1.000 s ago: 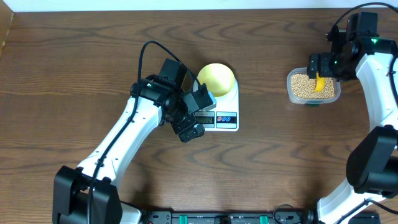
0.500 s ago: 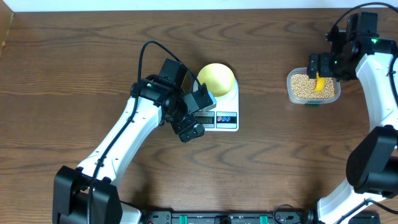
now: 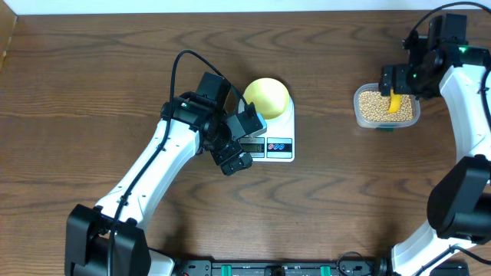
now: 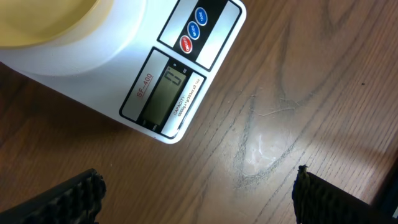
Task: Scoop item into bowl and weigh 50g on scale
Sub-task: 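Push the yellow scoop through the soybeans with the right gripper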
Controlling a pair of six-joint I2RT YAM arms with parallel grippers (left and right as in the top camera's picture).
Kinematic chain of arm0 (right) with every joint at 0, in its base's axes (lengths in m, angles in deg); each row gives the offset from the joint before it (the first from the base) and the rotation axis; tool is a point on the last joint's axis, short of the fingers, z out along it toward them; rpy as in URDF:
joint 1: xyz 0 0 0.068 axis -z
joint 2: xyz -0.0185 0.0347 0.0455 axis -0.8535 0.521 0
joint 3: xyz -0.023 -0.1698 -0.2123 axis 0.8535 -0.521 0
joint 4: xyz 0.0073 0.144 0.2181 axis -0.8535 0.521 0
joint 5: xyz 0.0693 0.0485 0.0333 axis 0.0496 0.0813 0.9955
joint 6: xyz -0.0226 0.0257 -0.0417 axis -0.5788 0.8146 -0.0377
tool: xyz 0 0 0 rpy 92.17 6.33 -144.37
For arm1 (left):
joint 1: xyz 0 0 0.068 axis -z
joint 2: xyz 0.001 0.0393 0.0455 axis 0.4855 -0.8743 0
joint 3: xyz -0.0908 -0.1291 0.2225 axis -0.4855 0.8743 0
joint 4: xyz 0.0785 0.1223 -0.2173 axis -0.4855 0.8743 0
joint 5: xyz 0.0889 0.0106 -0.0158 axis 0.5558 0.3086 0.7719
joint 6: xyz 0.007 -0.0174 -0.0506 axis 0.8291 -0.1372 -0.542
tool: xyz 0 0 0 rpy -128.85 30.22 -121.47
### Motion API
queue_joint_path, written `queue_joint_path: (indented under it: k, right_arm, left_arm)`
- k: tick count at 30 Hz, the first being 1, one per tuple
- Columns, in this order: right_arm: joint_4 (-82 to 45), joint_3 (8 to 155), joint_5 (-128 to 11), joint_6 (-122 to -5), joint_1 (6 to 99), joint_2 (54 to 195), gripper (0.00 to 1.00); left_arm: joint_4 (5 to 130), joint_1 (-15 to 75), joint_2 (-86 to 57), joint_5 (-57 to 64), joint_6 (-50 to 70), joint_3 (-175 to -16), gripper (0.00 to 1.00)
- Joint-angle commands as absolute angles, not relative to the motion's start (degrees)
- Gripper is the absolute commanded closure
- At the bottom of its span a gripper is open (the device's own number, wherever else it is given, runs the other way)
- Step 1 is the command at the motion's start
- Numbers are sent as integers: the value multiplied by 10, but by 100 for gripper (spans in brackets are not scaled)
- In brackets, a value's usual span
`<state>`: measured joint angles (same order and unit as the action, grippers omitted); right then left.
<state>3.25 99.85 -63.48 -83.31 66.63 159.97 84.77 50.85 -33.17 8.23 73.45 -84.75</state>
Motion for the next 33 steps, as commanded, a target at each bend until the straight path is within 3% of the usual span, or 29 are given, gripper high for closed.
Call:
queue_joint_path:
  k: [1,9,14,20,27,31,33]
  right_arm:
    - [36,1023,-626,-838,668,1562,1]
    - [87,1080,-625,-793,673,1547,1]
    - [110,1085,-625,-789,679,1548,16]
    - [116,1085,-620,-794,700,1557,21]
    - [133,1085,-521,-826,716,1598,31]
    - [134,1085,-538,-826,716,1621,23]
    - [122,1084,-537,-826,716,1625,2]
  left_arm:
    - [849,506,-335,75,738,-846,2]
    - [849,506,-335,75,738,-846,2]
    - [849,506,-335,75,738,-846,2]
    - [849,506,-335,75,738,-846,2]
    - [849,506,-335,75,738,-846,2]
    - [849,506,-335,75,738,-846,2]
    - [849,506,-335,75,738,-846,2]
